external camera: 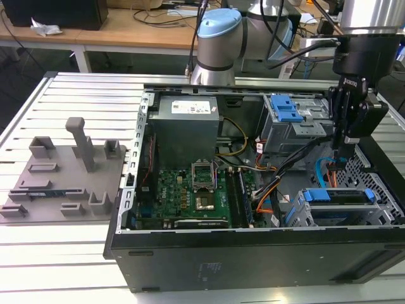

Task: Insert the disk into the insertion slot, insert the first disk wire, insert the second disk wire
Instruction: 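Insert the first disk wire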

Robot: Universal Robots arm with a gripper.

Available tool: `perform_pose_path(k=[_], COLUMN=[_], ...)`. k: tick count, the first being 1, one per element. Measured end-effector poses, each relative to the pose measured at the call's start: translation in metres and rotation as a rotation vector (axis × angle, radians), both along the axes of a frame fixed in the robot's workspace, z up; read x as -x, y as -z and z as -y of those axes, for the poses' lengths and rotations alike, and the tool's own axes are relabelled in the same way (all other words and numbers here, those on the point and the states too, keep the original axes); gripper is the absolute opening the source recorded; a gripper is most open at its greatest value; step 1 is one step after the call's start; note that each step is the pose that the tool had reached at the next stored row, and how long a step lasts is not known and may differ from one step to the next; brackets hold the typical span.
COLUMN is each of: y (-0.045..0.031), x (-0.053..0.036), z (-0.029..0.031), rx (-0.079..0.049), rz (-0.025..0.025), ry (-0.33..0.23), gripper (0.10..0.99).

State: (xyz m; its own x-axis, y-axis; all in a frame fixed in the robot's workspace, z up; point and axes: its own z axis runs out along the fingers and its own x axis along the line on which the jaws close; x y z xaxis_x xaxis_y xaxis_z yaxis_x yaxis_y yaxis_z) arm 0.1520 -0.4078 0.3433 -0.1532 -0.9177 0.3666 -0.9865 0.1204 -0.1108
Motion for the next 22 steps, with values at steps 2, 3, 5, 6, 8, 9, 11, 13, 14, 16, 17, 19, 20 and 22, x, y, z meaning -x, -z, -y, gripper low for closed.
perform_pose_path(k=[2,3,5,6,8,9,11,13,14,16,17,19,20,22], y=[0.0009,0.0012,0.0016,0.0017,0.0018,0.0018,0.0019,0.0020,0.0020,0.0020,0.0020,0.0020,0.0021,0.0022], x=[0.0001,0.0001,0.0002,0.0002,0.0002,0.0002,0.0002,0.0002,0.0002,0.0002,0.0002,0.0002,0.0001,-0.0008], z=[0.0000,0.0000,0.0000,-0.0001,-0.0002,-0.0003,-0.0003,-0.0003,-0.0003,-0.0004,-0.0003,-0.0004,-0.0003,0.0008], rx=[0.001,0.001,0.002,0.002,0.003,0.003,0.003,0.003,0.003,0.003,0.003,0.003,0.003,0.003], rz=[0.0000,0.0000,0.0000,0.0000,0.0001,0.0000,0.0000,0.0000,0.0000,0.0000,0.0000,0.0000,-0.0001,-0.0065], ry=[0.000,0.000,0.000,0.000,0.000,0.000,0.000,0.000,0.000,0.000,0.000,0.000,0.000,0.000], gripper=[0.349,0.349,0.349,0.349,0.349,0.329,0.200,0.169,0.169,0.169,0.169,0.169,0.169,0.169])
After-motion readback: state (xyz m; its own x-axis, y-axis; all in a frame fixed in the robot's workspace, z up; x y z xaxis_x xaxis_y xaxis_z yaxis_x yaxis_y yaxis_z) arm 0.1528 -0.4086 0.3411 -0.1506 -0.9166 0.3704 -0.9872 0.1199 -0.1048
